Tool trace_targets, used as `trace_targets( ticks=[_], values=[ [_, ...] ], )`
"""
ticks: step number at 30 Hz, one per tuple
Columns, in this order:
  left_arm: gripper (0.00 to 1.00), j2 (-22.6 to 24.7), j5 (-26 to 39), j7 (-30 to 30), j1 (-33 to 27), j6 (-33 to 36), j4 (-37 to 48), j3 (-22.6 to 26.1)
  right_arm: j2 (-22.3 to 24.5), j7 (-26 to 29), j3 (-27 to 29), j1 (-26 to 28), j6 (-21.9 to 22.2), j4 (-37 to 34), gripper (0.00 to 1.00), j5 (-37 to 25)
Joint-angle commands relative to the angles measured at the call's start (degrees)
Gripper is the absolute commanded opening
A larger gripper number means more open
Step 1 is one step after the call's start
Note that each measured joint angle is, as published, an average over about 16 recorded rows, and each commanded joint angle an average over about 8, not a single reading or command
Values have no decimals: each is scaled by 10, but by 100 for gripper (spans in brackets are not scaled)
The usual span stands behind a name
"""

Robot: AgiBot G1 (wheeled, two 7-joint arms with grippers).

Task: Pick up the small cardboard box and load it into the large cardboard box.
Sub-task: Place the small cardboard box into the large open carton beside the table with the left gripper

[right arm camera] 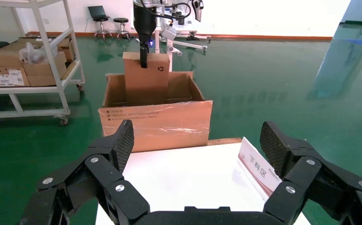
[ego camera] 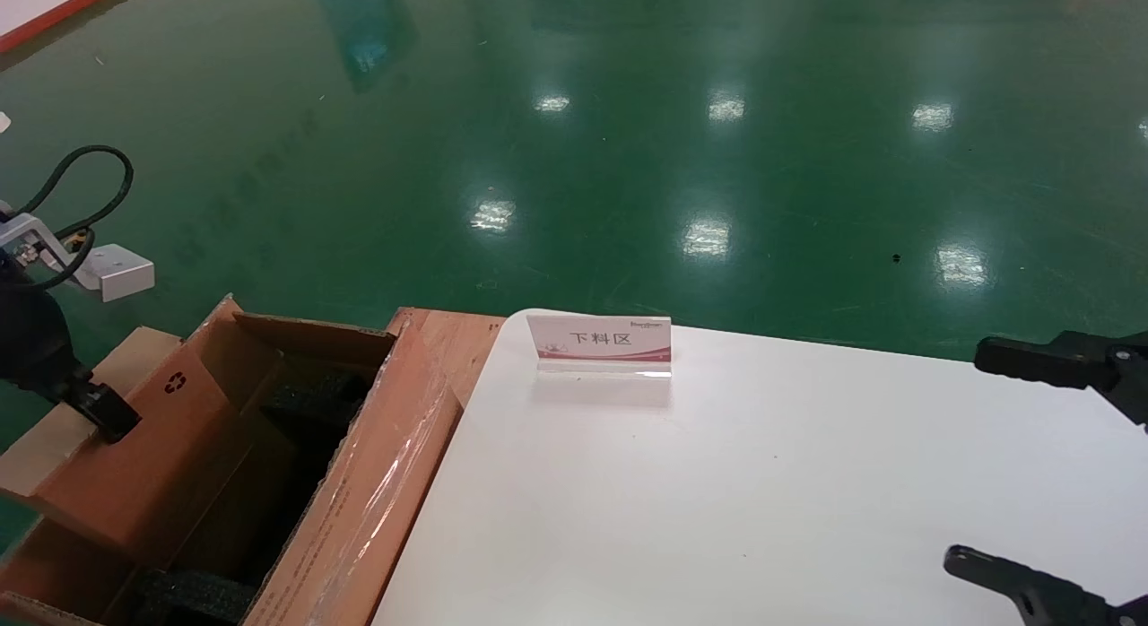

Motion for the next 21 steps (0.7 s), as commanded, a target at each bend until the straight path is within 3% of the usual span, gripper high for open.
trace_targets(
  ticks=[1, 21],
  values=[
    [0, 0, 0, -2, 4, -4, 3, -1, 0, 0, 0, 0, 0, 0, 100, 0],
    [0, 13, -12, 5, 58, -32, 46, -13, 0, 0, -1, 0, 0, 0, 100, 0]
  ],
)
